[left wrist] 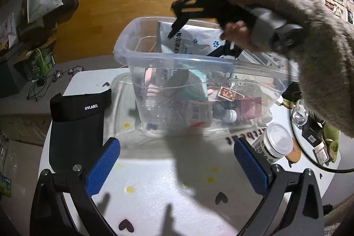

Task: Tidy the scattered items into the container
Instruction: 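Withdraw the open right tool from the box back over the table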

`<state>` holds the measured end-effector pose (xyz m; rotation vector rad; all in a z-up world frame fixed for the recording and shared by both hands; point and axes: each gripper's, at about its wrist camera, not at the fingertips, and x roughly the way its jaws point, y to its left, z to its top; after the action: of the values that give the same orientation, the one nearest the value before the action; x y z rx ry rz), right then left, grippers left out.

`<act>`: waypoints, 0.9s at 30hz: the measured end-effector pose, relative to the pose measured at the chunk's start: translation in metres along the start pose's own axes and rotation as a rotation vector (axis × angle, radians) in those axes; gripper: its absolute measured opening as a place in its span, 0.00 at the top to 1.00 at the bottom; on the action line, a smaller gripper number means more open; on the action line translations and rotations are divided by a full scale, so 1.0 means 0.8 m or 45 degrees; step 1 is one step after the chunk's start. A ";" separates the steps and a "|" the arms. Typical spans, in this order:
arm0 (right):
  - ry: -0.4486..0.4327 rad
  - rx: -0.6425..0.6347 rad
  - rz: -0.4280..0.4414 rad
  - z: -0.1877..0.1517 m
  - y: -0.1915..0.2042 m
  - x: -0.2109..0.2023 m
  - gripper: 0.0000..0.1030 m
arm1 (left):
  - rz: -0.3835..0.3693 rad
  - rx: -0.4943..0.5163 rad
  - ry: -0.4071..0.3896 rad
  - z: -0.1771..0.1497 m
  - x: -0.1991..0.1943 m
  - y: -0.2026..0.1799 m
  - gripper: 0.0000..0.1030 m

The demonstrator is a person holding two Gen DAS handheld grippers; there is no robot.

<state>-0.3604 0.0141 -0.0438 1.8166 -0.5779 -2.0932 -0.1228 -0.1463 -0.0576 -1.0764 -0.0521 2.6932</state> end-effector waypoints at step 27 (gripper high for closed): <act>-0.969 -0.137 -0.147 -0.320 -0.132 -0.234 0.00 | -0.132 0.260 -0.057 -0.017 -0.039 -0.101 0.00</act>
<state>-0.0764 0.1711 0.0370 0.9647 -0.5150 -2.8158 -0.0744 -0.0760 -0.0366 -0.9261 0.1517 2.5646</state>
